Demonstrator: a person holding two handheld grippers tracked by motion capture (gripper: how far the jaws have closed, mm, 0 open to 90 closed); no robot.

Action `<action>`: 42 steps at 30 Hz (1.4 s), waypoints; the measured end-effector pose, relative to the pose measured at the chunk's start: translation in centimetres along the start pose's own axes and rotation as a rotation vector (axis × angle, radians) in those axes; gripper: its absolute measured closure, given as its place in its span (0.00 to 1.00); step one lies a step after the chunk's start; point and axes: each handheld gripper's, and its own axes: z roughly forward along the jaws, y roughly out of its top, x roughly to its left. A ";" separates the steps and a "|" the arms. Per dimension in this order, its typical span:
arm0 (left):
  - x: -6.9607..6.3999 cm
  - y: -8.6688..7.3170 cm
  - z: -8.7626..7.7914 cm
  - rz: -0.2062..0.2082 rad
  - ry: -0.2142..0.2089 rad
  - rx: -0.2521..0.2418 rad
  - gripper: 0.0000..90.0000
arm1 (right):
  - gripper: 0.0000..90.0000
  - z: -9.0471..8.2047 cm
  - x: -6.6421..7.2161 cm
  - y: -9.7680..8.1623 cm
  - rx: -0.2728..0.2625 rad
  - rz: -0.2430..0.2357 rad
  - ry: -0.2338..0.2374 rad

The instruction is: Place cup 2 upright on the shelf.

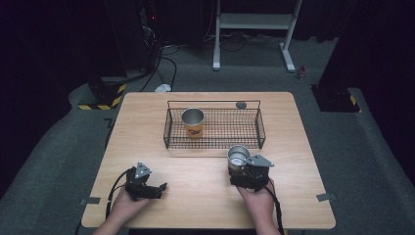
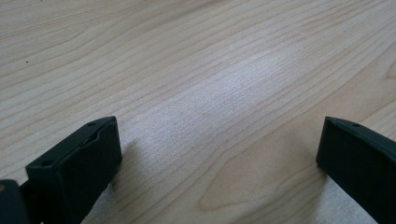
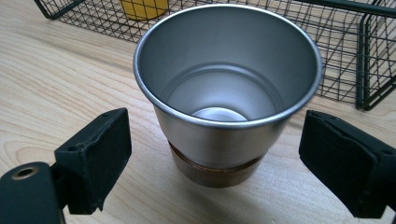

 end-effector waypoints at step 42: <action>0.0 0.0 -0.1 -0.010 0.011 0.002 0.00 | 0.17 2.0 -0.6 0.6 -0.082 0.030 0.010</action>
